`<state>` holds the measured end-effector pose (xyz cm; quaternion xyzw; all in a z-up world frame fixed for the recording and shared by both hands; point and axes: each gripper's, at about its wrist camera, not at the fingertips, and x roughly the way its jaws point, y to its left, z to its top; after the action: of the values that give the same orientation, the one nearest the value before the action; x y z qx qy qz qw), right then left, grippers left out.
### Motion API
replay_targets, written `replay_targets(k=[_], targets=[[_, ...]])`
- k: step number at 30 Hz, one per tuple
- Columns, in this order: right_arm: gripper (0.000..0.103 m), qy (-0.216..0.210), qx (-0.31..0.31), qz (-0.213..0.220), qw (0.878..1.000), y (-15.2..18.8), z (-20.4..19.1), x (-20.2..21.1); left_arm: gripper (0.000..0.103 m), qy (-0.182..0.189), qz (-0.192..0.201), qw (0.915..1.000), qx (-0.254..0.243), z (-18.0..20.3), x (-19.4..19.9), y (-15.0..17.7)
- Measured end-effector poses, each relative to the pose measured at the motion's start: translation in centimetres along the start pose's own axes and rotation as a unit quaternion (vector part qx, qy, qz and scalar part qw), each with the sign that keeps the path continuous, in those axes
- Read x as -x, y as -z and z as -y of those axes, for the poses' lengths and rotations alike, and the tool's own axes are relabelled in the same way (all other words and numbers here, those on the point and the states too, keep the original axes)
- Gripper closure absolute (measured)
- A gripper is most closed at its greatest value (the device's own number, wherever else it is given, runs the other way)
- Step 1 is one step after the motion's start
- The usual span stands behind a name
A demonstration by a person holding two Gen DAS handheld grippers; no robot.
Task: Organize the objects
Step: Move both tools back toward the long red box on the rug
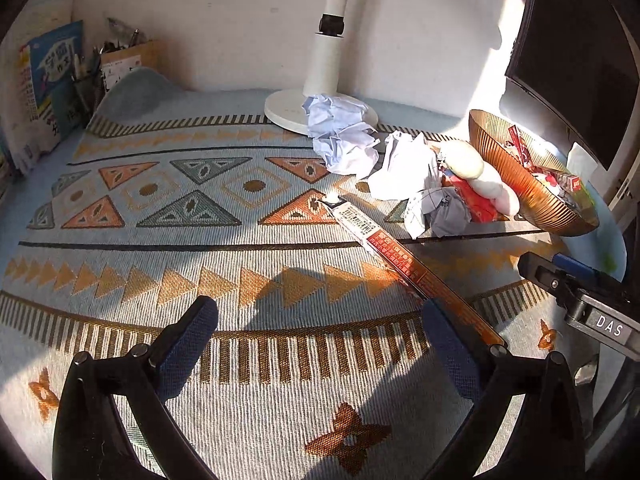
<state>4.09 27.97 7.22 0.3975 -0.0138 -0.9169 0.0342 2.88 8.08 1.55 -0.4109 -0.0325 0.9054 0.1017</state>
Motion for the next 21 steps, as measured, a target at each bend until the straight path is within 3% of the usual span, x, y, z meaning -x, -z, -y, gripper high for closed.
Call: replay_targets(k=[6,21], targets=[[0.017,0.006,0.019,0.003,1.0,0.2,-0.7,0.1,0.001,-0.026,-0.022,0.9993,-0.013,0.7,-0.8,0.3],[0.015,-0.007,0.022,-0.005,1.0,0.3,-0.9,0.0,0.001,-0.013,-0.043,0.9985,-0.031,1.2,-1.1,0.2]])
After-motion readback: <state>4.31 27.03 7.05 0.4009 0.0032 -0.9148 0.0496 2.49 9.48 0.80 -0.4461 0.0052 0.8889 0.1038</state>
